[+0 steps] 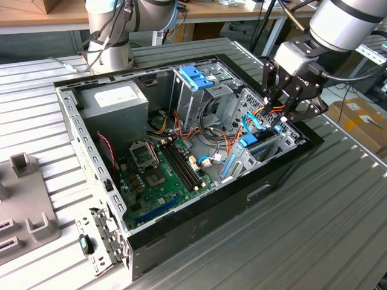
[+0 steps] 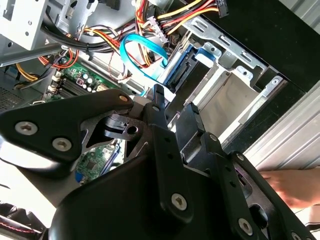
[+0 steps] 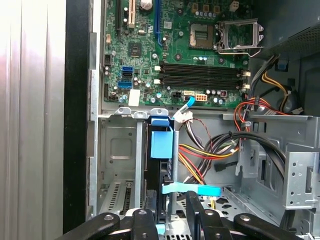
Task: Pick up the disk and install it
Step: 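Insert the first disk wire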
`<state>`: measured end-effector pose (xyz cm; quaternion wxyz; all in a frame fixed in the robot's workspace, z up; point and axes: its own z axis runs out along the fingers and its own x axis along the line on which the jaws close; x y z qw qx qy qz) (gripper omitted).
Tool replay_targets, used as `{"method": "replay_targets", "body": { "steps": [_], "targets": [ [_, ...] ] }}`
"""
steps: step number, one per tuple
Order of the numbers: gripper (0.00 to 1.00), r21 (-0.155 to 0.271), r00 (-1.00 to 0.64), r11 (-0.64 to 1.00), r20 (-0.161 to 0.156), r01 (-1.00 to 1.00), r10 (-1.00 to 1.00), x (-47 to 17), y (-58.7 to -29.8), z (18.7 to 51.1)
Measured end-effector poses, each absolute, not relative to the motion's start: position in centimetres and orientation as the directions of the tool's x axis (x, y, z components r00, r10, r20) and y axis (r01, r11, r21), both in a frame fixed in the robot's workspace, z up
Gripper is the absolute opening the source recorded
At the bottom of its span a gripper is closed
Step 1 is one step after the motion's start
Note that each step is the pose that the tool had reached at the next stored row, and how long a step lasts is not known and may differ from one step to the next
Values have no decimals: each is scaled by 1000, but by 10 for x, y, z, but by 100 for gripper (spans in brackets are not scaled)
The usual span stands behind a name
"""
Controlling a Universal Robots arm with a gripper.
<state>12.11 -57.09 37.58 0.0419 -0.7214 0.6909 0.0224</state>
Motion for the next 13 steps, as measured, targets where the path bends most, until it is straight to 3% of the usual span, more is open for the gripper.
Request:
{"method": "replay_targets", "body": {
  "steps": [13],
  "targets": [
    [37,-29,44,-42,-90,-999,-995,121,-571,383]
  ]
}}
